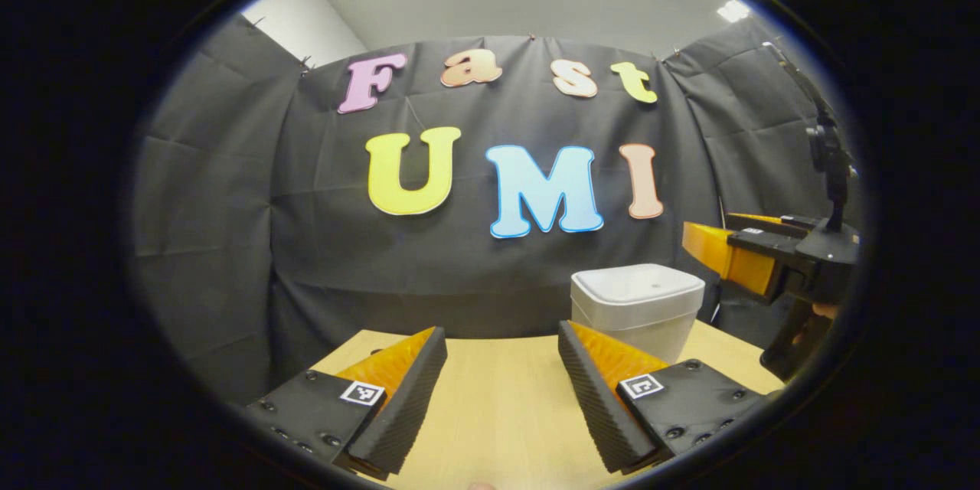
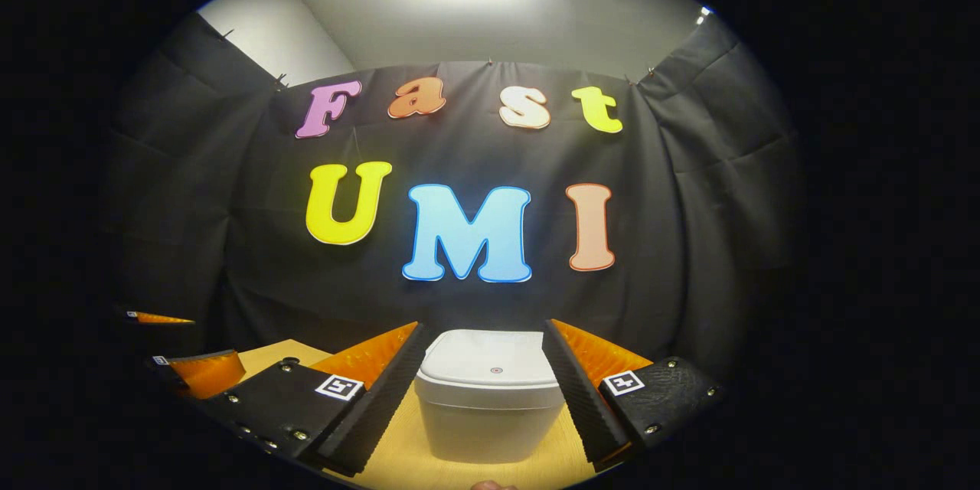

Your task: Press the lid of the desktop garbage bin to open it, pick up the crumpled paper on the desktop and throw it into the bin, then pick up the pop can on the desktop and drop it into the bin, and finally close the garbage bin lid.

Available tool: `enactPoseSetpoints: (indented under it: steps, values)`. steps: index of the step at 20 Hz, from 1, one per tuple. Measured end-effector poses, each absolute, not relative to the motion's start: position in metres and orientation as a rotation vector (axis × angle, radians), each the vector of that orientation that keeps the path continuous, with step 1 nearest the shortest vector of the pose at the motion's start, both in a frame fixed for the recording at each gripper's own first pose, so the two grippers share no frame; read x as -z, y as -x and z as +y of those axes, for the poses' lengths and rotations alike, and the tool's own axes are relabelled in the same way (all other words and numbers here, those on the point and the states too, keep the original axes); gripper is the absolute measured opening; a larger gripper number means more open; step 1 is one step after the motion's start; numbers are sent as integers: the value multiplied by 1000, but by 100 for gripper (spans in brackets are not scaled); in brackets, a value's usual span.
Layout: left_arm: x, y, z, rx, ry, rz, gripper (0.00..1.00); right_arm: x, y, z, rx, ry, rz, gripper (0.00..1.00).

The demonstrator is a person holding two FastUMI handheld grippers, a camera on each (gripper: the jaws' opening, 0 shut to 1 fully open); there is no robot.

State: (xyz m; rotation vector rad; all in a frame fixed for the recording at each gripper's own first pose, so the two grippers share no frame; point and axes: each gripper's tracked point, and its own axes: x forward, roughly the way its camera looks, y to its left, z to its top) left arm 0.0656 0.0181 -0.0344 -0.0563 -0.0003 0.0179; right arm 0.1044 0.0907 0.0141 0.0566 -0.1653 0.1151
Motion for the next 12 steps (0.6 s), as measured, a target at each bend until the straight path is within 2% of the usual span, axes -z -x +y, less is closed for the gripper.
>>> enactPoseSetpoints:
  steps: [2,3,5,7,8,12]
  values:
    - [38,-69,21,-5,45,-2,100,-15,-100,96,-111,-63,-166,98]
    - [39,-73,22,3,45,0,84,-13,-98,98,-107,-59,-161,98]
    - [41,-77,23,20,54,2,96,-11,-96,102,-97,-44,-146,98]
    - [41,-81,29,29,55,-3,96,-9,-95,106,-90,-33,-129,98]
    - [41,-84,31,33,55,-4,100,-8,-94,108,-87,-32,-122,98]
    - [42,-91,38,51,61,-6,100,-5,-90,113,-69,-41,-85,98]
